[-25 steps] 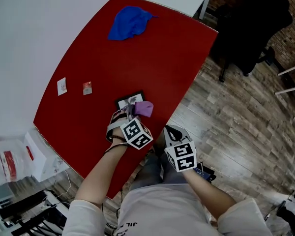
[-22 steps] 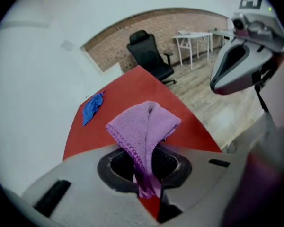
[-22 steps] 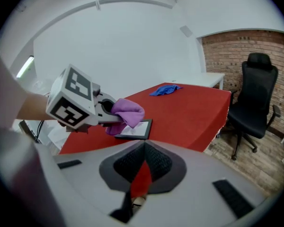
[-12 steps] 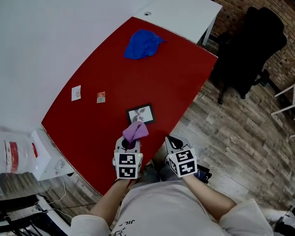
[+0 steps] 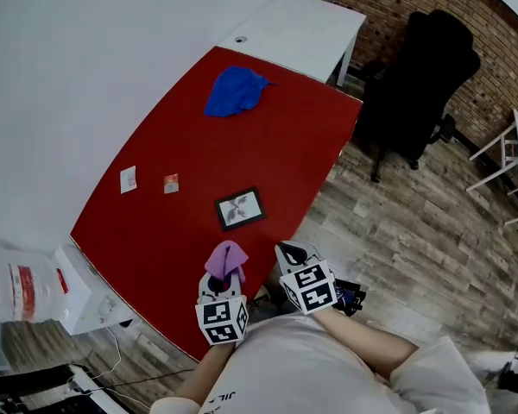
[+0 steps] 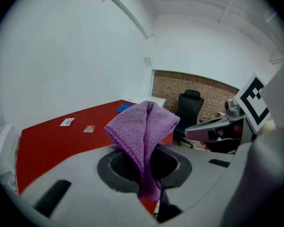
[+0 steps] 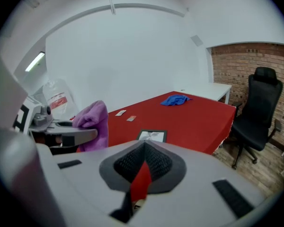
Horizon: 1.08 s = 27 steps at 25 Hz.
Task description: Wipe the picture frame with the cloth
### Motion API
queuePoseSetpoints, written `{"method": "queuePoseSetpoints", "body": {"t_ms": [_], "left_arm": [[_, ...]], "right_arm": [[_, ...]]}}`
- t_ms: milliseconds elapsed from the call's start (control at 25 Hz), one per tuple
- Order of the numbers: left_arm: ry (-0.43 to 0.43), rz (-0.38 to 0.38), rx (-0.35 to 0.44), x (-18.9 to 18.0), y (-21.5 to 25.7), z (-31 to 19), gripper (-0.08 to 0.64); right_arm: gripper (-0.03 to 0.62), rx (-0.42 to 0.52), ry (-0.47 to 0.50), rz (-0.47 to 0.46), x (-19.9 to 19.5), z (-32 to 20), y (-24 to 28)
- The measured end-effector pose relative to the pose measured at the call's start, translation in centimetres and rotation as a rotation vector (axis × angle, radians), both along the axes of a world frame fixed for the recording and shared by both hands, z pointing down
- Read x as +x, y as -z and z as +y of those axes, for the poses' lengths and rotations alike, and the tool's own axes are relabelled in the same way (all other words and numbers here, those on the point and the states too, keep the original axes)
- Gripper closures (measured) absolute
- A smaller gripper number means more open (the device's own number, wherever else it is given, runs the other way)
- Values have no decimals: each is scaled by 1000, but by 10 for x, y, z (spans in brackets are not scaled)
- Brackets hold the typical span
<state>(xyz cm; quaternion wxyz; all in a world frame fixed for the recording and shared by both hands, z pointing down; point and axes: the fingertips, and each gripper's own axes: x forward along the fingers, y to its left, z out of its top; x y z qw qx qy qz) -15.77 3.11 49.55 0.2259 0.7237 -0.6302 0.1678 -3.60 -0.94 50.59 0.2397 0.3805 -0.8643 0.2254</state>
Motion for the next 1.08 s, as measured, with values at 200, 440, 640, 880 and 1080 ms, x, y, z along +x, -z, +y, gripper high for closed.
{"method": "queuePoseSetpoints", "body": {"t_ms": [200,440,640,880,1080], "left_arm": [[12,2,24,-5,11,-6,497],[-5,12,29,3,13,-7,497],[-6,9,32,1,14,-7,497],[-9,5,26,2,13,-8,497],[-9,6,21,0,10,-8,497]], "right_arm": [[589,12,-3,7,1,4,5],[589,11,-6,5,0,6,8],[589,23,0,4,-4,4,10],[589,29,4,9,-4,3,10],[589,27,10,11,-7,3,10]]}}
